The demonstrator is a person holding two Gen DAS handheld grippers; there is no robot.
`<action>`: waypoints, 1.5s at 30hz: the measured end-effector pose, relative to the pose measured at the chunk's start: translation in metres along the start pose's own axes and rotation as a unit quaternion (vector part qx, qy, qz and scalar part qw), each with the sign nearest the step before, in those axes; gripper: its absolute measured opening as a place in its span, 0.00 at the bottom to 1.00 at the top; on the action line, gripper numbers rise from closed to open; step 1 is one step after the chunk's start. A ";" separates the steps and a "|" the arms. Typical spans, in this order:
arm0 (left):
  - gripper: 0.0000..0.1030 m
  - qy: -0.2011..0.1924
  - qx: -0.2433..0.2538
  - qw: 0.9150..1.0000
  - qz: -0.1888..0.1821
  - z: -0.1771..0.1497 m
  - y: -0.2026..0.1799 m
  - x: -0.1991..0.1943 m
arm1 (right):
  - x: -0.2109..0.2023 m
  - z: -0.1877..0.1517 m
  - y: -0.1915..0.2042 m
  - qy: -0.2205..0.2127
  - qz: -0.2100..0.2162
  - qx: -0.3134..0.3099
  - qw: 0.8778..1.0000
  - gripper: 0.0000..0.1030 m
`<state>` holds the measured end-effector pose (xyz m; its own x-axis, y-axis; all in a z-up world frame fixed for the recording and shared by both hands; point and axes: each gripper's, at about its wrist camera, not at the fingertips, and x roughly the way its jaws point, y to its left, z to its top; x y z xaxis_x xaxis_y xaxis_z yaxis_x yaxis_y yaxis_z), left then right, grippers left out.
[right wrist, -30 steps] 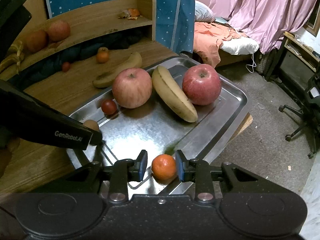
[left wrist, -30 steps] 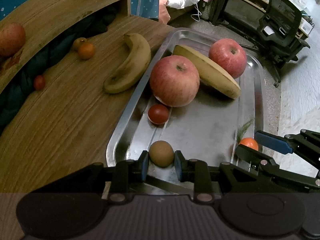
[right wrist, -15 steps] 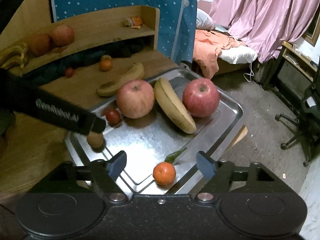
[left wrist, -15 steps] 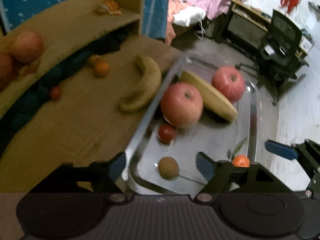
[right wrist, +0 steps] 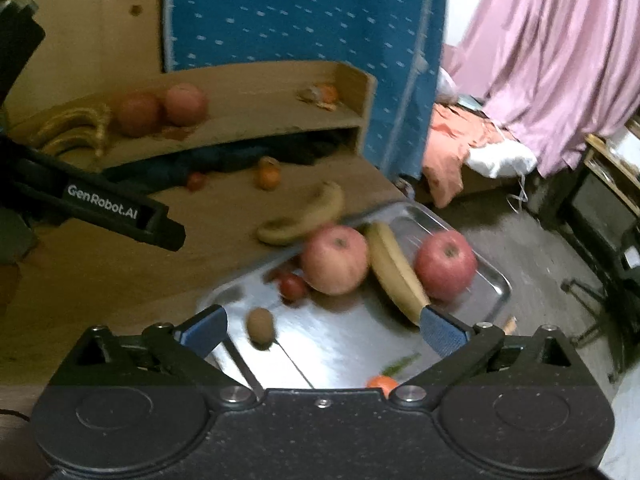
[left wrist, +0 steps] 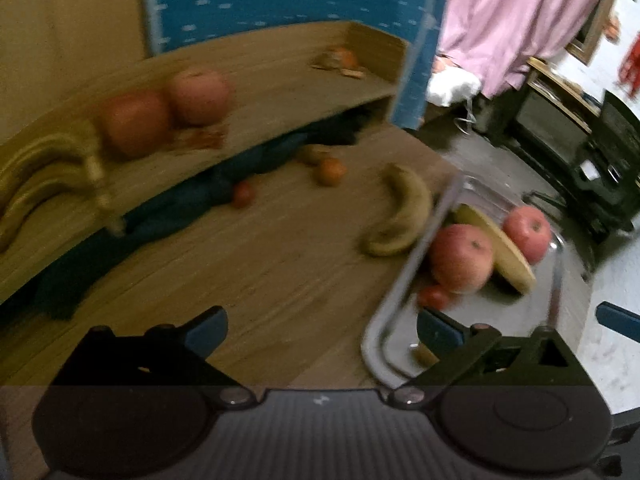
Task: Organize fruits
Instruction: 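Lift both open tools and move them back toward the desk fruit, then close the right tool on another mandarin orange while the left tool grasps a small red tomato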
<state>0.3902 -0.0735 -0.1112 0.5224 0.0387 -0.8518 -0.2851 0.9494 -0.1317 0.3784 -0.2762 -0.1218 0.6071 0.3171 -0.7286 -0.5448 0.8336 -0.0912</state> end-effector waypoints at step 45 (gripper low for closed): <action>1.00 0.050 -0.221 0.952 0.206 -0.030 0.143 -0.031 | 0.086 0.075 0.095 0.023 0.211 -0.173 0.962 0.99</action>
<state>0.3089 0.0515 -0.1185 0.2206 0.3290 -0.9182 -0.7712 0.6352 0.0423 0.4227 -0.1358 -0.1424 0.2682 0.5665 -0.7792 -0.9018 0.4321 0.0038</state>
